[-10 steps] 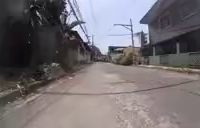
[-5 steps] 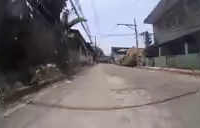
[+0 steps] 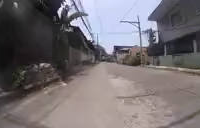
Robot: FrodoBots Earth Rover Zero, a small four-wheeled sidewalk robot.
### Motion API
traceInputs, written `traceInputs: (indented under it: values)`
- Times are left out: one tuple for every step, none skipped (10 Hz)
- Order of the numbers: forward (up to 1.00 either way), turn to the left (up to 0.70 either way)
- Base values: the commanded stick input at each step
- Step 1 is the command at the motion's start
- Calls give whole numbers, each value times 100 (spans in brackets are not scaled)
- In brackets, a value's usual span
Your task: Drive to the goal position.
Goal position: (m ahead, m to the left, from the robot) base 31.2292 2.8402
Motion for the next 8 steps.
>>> traceInputs:
  values:
    - [100,0]
    - [100,0]
    - [100,0]
    - [100,0]
    - [100,0]
    - [100,0]
    - [100,0]
    - [100,0]
